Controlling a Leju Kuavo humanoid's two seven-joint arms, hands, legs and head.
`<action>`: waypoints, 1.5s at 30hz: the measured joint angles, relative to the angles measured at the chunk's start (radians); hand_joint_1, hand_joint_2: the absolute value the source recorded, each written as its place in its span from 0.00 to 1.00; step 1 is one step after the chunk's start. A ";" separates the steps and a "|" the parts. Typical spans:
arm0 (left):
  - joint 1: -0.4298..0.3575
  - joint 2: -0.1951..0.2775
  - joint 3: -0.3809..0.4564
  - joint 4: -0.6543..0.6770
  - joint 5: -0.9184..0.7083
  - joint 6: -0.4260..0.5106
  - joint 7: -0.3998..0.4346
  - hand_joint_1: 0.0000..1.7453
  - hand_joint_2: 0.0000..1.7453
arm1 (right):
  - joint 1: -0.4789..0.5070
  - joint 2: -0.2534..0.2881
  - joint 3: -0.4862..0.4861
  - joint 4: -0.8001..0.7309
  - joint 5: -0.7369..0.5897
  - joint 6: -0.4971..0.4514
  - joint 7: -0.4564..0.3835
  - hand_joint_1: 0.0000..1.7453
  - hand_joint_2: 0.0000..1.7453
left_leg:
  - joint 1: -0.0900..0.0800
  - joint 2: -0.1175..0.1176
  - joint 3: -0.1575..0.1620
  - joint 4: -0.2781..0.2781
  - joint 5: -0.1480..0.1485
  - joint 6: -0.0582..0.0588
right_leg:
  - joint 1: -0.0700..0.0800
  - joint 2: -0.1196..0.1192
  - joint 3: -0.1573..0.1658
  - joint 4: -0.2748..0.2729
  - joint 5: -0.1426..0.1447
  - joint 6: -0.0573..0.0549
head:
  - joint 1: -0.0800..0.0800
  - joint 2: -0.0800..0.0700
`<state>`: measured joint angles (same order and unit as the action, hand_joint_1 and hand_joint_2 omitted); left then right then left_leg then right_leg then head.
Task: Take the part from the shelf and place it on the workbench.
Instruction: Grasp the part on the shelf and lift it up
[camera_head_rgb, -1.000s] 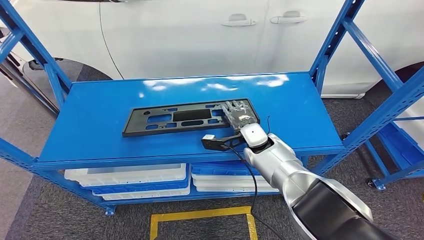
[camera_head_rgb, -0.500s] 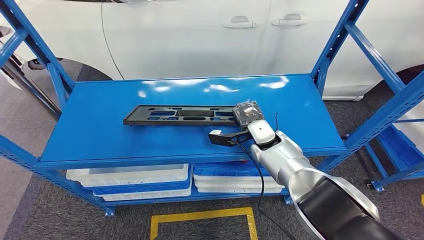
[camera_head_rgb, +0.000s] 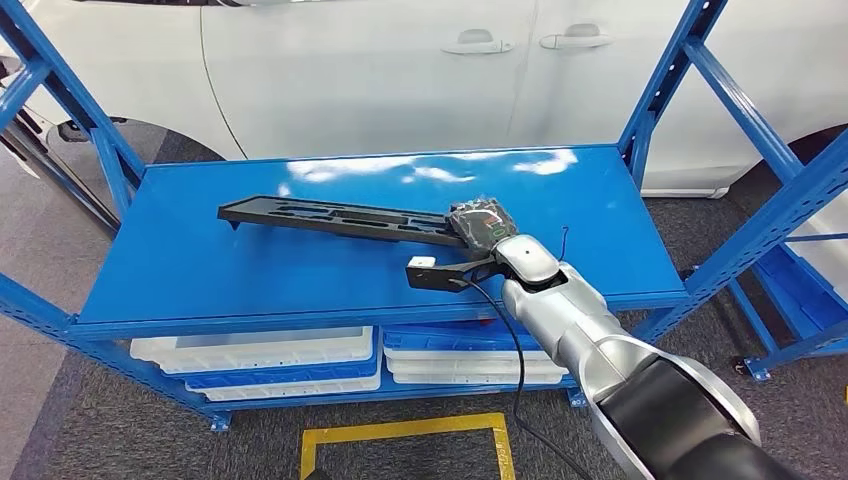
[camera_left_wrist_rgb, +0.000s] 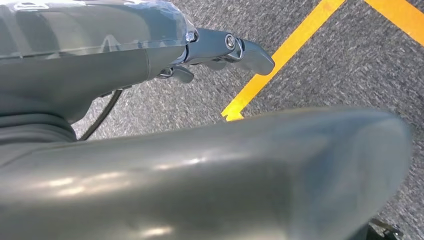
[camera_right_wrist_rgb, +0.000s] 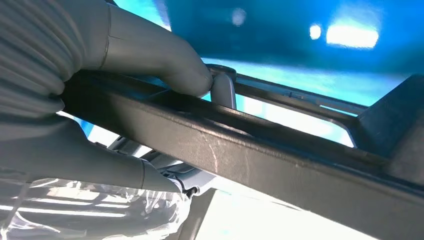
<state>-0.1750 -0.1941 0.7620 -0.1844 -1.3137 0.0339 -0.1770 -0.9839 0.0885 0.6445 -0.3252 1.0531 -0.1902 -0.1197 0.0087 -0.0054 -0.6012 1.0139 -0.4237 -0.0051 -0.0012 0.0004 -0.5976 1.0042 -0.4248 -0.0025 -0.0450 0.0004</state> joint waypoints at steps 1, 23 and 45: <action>0.000 0.000 0.000 0.000 0.002 0.000 0.000 0.00 0.00 | 0.004 0.001 -0.016 -0.014 -0.025 0.001 -0.042 1.00 1.00 | 0.001 0.000 -0.009 0.019 -0.014 -0.006 | -0.002 -0.001 0.001 -0.003 0.002 -0.007 | 0.000 0.000; 0.022 0.019 0.008 0.000 0.059 0.026 -0.028 0.00 0.00 | 0.316 -0.088 -0.139 -0.663 -0.800 0.345 -0.448 1.00 1.00 | 0.003 -0.005 -0.005 0.007 -0.005 0.032 | -0.005 0.000 -0.135 0.256 -0.096 0.034 | 0.000 0.000; 0.038 0.021 0.029 0.000 0.065 0.052 0.016 0.00 0.00 | 0.909 -0.050 0.088 -1.185 -1.062 0.545 -0.535 1.00 1.00 | 0.000 -0.002 0.032 0.000 -0.035 0.007 | 0.004 0.000 0.001 0.011 -0.014 0.004 | 0.000 0.000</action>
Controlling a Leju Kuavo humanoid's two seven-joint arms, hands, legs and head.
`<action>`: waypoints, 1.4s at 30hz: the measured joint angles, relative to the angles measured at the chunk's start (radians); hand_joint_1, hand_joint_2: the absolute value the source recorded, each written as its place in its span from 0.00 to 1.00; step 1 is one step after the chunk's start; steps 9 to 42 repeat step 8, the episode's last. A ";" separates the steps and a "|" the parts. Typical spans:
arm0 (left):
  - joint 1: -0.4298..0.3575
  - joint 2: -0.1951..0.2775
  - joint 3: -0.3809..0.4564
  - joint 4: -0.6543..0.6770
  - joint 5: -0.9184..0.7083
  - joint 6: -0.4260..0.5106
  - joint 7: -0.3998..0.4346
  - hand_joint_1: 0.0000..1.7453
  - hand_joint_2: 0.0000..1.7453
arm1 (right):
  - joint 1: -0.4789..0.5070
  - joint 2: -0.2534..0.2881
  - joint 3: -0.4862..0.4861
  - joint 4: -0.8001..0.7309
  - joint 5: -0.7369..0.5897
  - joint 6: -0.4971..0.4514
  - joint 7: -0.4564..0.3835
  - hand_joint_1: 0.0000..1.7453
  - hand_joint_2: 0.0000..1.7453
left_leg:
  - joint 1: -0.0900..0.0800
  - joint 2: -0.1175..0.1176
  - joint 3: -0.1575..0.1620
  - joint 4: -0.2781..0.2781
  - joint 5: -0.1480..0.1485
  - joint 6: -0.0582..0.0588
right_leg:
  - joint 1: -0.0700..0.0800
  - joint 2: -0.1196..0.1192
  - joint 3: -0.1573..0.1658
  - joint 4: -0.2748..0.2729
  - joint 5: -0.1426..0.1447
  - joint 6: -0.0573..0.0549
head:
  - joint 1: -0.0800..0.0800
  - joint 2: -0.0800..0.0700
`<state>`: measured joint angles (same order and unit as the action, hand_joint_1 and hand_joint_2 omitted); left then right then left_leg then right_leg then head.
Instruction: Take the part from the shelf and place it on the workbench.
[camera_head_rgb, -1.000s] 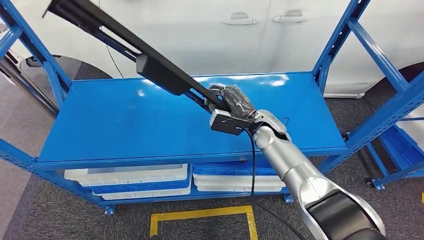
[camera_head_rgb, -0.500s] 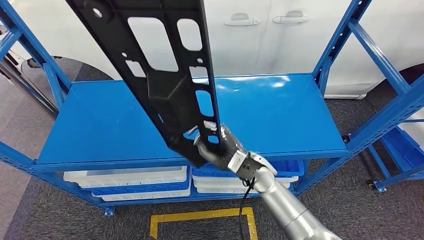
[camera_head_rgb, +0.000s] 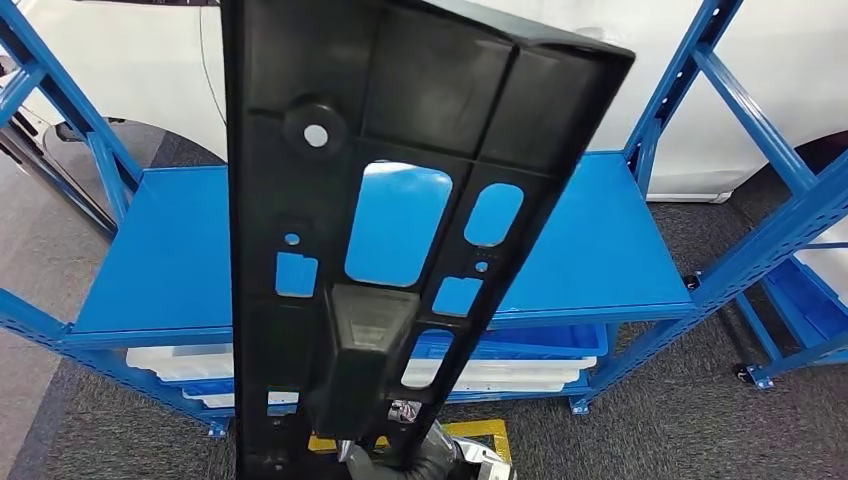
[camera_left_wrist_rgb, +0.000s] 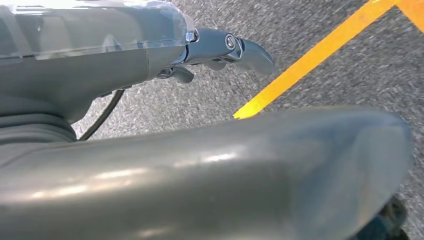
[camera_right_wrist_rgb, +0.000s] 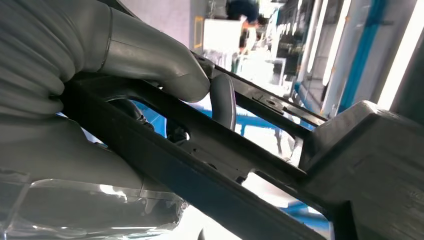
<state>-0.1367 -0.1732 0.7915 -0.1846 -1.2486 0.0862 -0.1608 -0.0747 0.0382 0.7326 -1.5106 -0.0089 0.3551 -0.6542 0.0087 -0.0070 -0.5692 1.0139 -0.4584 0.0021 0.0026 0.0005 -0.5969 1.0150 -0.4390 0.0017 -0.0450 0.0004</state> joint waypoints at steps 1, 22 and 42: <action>0.000 0.000 0.000 0.000 0.000 0.000 0.001 0.00 0.00 | 0.006 -0.002 0.001 -0.009 0.001 0.004 -0.001 1.00 1.00 | 0.001 0.001 0.002 -0.003 0.003 0.007 | -0.001 0.000 -0.001 0.004 -0.004 0.006 | 0.000 0.000; -0.002 0.000 0.000 0.000 0.002 0.000 -0.003 0.00 1.00 | 0.035 -0.022 0.000 -0.036 0.019 0.014 -0.006 1.00 1.00 | 0.004 0.005 0.002 -0.010 0.012 0.024 | -0.012 0.000 -0.129 0.300 -0.147 0.029 | 0.000 0.000; -0.002 0.000 0.000 0.000 0.002 0.000 -0.003 0.00 1.00 | 0.035 -0.022 0.000 -0.036 0.019 0.014 -0.006 1.00 1.00 | 0.004 0.005 0.002 -0.010 0.012 0.024 | -0.012 0.000 -0.129 0.300 -0.147 0.029 | 0.000 0.000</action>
